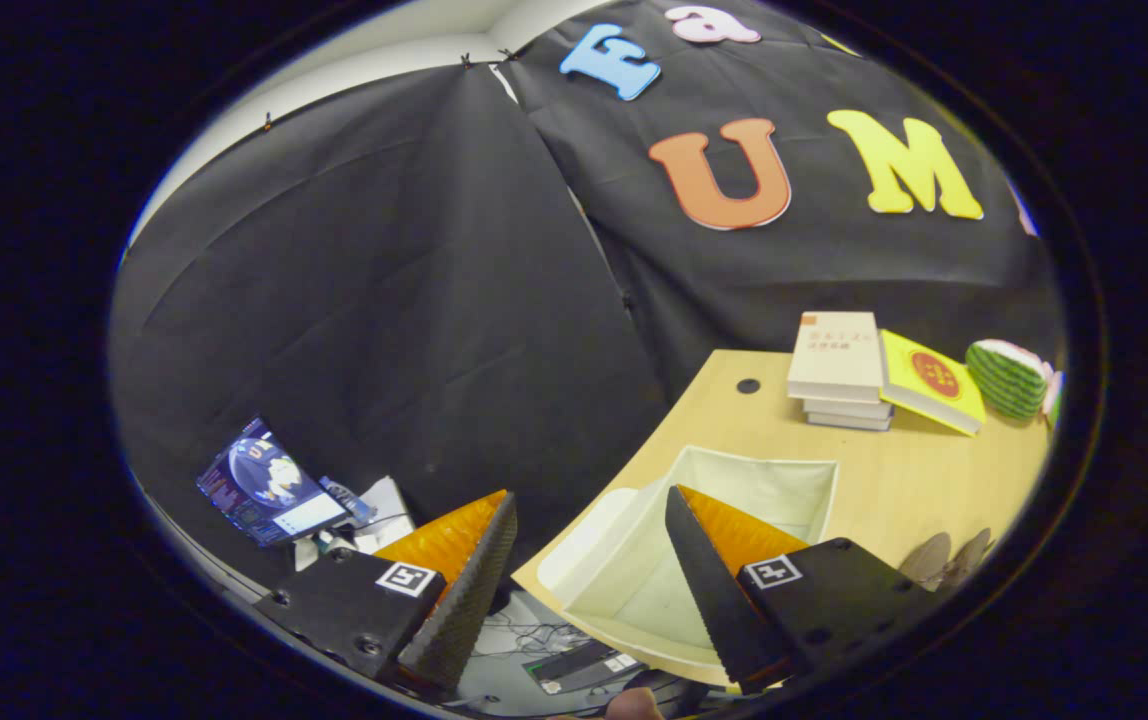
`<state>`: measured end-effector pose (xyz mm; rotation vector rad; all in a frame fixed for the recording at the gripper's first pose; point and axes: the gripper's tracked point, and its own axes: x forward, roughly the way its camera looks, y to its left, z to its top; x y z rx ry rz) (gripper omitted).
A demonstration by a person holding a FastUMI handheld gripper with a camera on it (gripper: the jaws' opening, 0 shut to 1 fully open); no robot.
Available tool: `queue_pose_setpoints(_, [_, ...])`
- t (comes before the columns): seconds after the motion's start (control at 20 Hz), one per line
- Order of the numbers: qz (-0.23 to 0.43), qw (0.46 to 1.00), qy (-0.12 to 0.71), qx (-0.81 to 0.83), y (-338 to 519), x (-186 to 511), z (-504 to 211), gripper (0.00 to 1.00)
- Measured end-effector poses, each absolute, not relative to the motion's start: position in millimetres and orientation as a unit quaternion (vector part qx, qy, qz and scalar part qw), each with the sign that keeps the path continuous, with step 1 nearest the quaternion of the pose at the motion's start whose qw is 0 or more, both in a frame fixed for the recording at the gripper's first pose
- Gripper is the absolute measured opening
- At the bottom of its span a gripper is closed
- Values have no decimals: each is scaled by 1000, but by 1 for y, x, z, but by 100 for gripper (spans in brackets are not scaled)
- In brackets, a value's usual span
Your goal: Open the storage box then place both shoes into the box .Put the left shoe in first, then the right shoe, with the right side of both shoes facing outward in a uniform manner.
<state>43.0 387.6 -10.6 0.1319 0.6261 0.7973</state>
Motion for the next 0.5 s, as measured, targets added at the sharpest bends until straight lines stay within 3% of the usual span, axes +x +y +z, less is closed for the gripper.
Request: queue_pose_setpoints(0.5, [247,947,204,-13,222,53,17,100])
